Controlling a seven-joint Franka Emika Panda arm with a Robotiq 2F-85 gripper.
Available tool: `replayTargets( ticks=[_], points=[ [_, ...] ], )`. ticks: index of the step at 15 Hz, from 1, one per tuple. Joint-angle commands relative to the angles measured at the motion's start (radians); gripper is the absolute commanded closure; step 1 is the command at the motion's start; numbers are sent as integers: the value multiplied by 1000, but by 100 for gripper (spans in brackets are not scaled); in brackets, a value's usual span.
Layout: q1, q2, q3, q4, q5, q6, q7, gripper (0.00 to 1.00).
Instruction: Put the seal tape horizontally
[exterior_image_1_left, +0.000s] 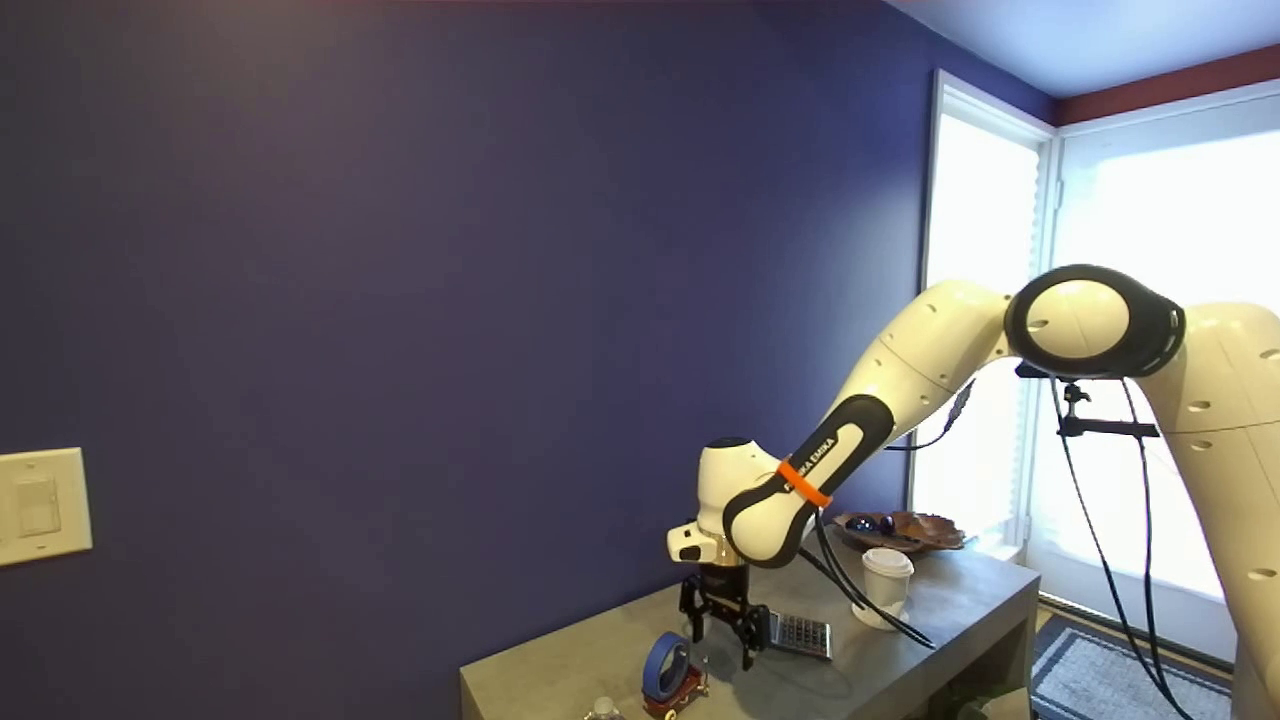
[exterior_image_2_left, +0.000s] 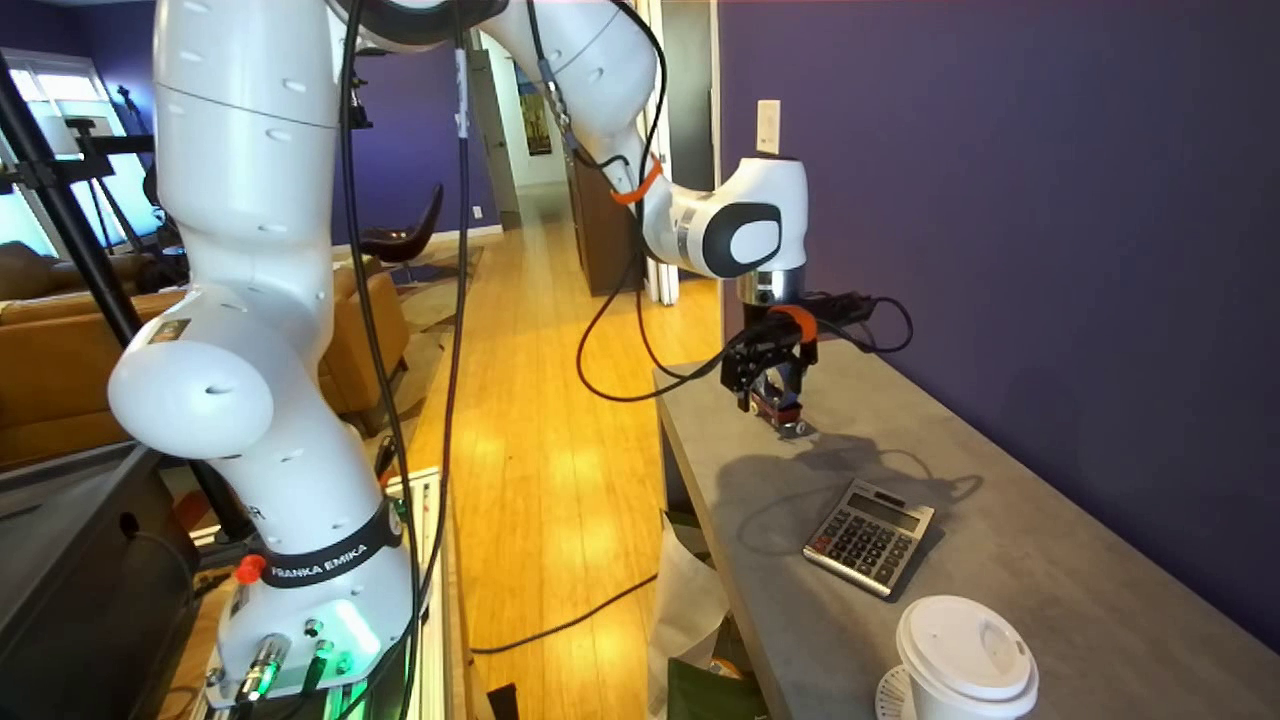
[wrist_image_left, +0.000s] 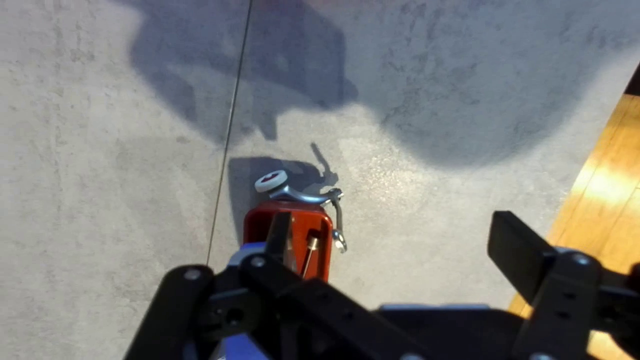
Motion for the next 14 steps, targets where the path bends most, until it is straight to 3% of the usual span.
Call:
replayTargets(
  ticks=[1, 9, 14],
  points=[
    [16, -87, -6, -42, 41, -39, 69, 0],
    [79, -229, 12, -65, 82, -58, 301, 0],
    [153, -281, 50, -70, 171, 7, 481, 0]
  ],
)
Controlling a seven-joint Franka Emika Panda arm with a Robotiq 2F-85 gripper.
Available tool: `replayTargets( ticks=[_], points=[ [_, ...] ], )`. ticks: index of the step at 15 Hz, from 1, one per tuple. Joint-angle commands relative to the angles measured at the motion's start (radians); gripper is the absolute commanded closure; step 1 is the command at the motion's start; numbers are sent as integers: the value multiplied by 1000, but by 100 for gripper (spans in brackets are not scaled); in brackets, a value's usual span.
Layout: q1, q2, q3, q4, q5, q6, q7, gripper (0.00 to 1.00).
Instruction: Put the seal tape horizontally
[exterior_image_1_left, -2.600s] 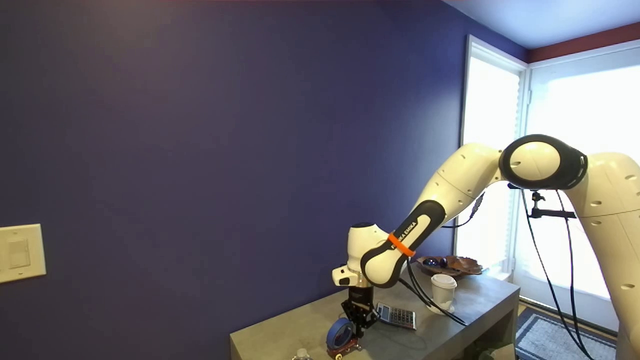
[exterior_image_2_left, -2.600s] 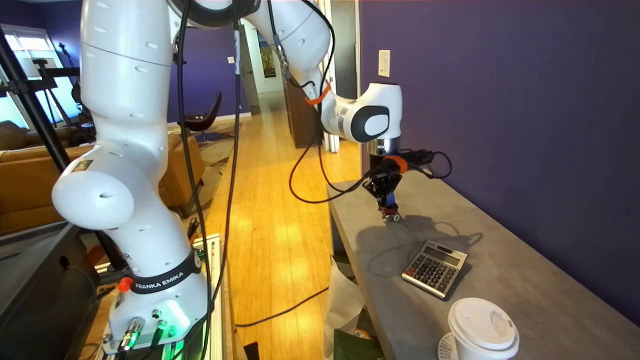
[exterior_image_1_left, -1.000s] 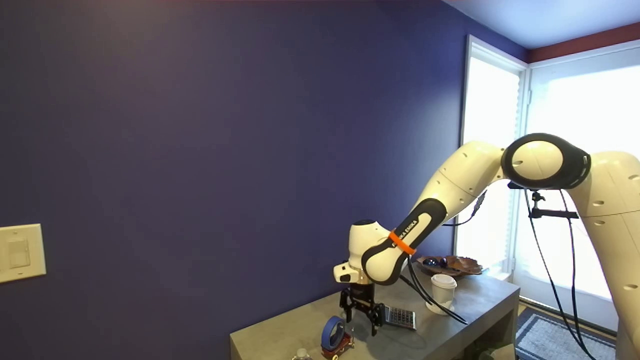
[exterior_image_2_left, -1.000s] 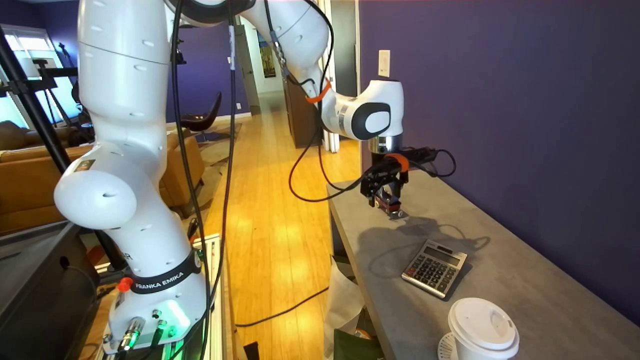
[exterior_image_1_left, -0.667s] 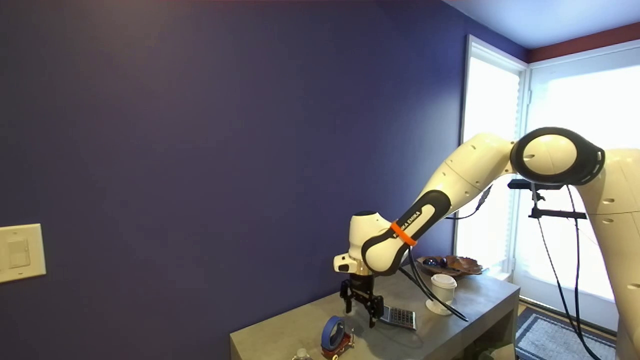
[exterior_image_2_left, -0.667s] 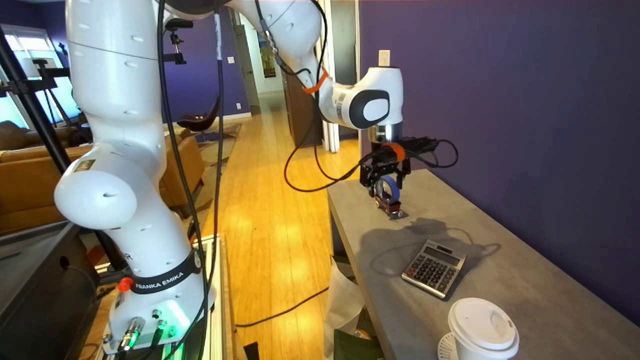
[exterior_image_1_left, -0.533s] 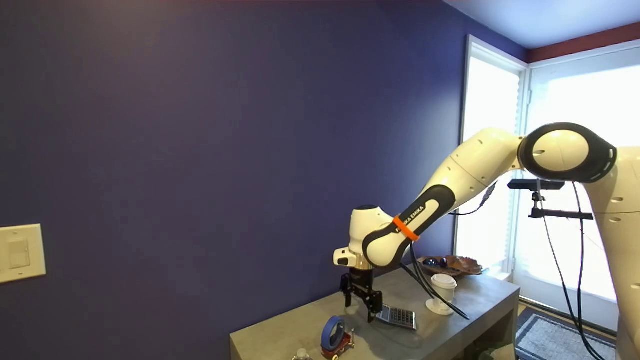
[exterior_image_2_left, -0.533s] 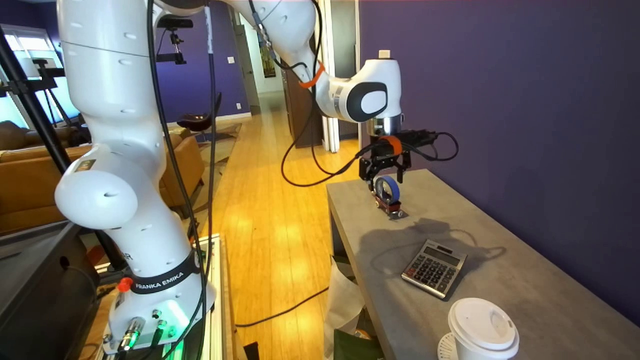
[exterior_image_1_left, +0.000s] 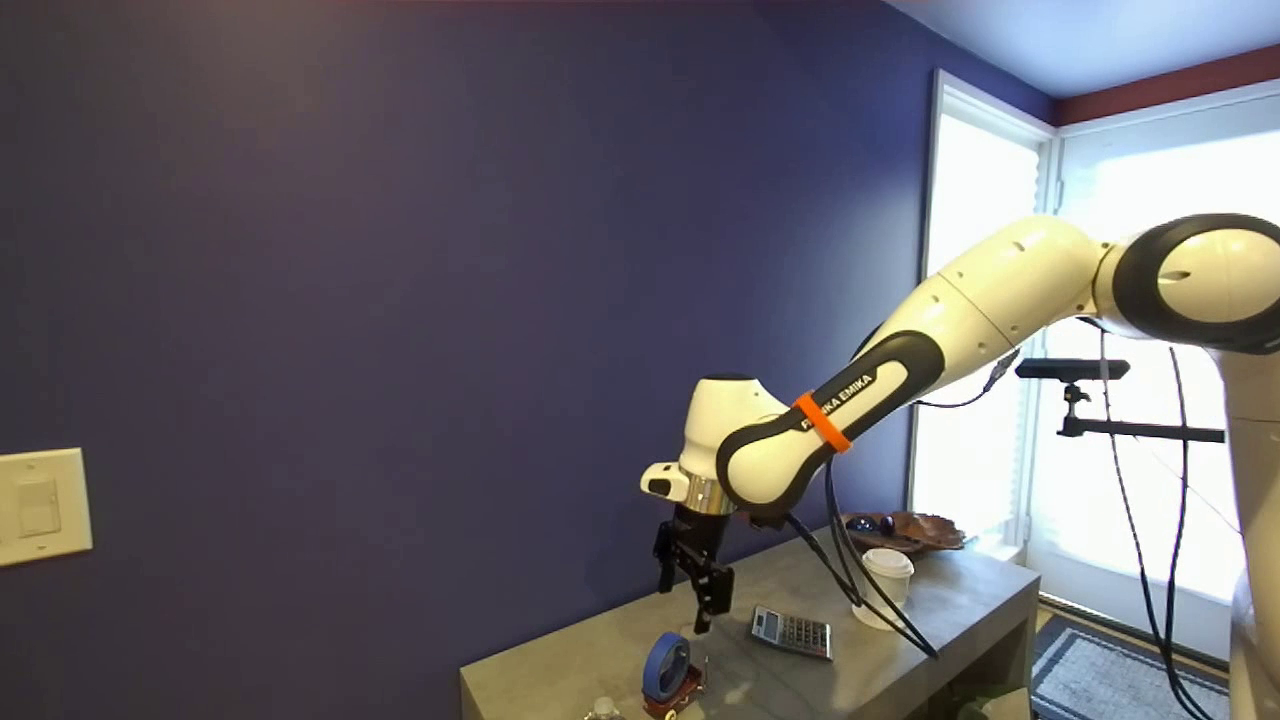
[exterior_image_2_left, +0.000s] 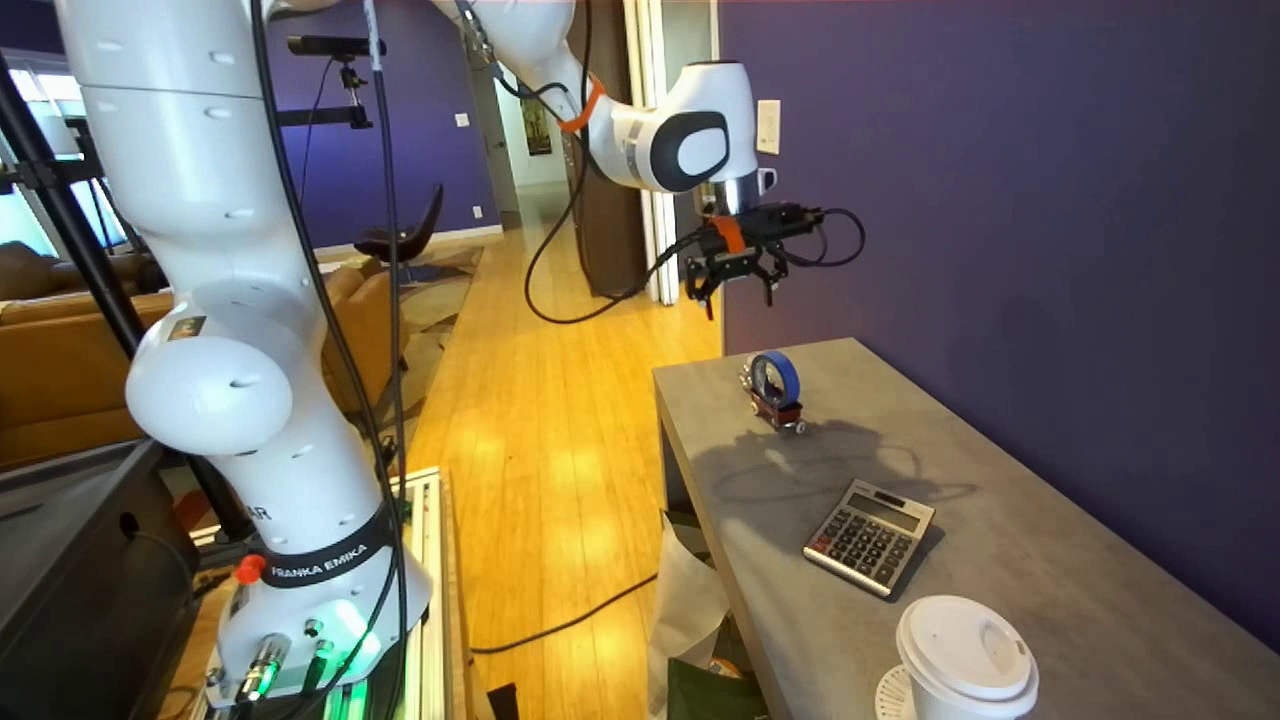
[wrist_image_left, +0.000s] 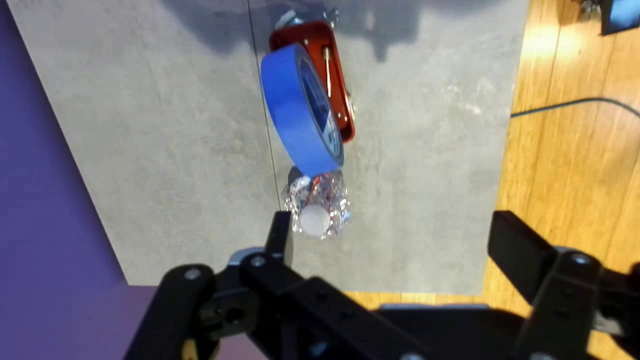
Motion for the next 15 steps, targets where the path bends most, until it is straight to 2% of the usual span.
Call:
replayTargets(
  ticks=[1, 3, 7, 15],
  points=[
    [52, -61, 17, -35, 43, 45, 135, 0],
    [81, -68, 23, -29, 17, 36, 221, 0],
    [117, -58, 39, -16, -3, 41, 295, 0],
    [119, -43, 43, -1, 9, 44, 264, 0]
  ],
)
